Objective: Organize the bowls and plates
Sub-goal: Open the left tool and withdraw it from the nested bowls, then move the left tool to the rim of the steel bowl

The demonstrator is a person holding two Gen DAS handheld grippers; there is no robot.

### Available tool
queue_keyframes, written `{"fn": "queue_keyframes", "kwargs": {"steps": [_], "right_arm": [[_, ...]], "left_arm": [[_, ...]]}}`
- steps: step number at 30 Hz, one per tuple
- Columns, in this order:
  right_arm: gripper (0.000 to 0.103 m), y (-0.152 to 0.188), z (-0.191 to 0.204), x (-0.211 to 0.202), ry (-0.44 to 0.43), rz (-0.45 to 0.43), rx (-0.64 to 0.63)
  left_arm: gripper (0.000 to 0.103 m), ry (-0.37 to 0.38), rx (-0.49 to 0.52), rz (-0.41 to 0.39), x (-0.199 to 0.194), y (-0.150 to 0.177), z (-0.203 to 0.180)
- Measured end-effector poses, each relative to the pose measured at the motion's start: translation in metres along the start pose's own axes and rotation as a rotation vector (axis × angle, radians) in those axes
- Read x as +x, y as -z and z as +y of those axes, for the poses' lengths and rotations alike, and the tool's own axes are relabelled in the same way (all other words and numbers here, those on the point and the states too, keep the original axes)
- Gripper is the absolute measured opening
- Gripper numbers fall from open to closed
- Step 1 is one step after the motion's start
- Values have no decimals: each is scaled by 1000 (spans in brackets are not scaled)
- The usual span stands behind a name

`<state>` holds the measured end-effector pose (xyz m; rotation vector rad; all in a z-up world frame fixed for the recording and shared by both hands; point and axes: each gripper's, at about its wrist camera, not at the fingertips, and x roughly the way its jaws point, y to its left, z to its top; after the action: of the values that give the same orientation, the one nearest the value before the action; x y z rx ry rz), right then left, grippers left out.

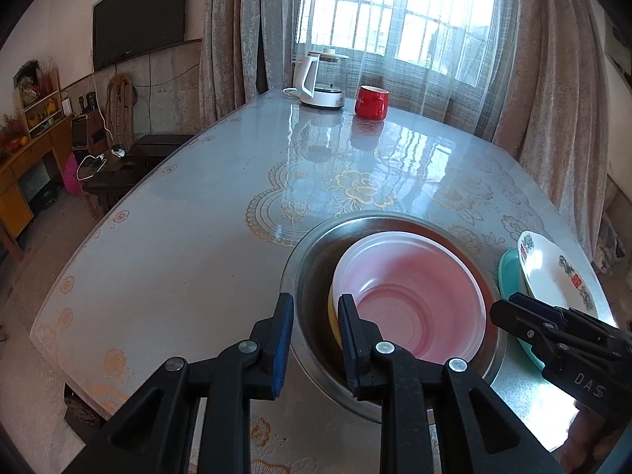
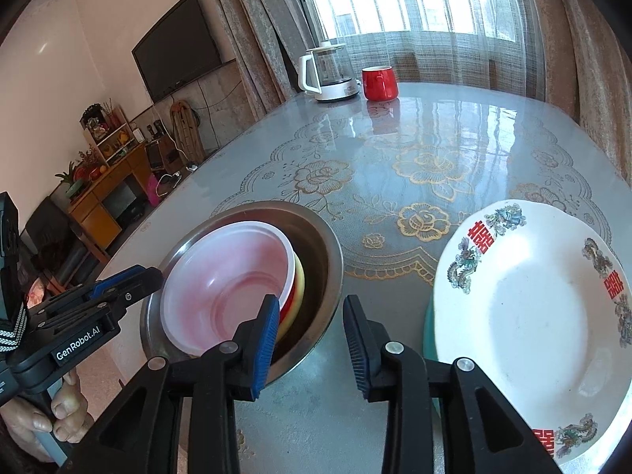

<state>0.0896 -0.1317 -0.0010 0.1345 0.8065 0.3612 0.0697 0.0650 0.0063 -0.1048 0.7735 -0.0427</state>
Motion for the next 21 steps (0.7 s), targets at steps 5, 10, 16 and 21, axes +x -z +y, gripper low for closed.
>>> {"fn": "queue_keyframes", "kwargs": {"steps": [5, 10, 16, 21], "right_arm": [[38, 7, -1, -1, -10, 23, 15], [41, 16, -2, -3, -17, 45, 23], [41, 21, -1, -4, -46, 49, 41], [41, 23, 4, -2, -70, 59, 45]], "left_arm": [[24, -10, -38, 11, -3, 4, 10], [26, -12, -58, 18, -5, 10, 20], [28, 31, -70, 31, -4, 16, 25], [28, 59, -68, 34, -3, 17, 25]]}}
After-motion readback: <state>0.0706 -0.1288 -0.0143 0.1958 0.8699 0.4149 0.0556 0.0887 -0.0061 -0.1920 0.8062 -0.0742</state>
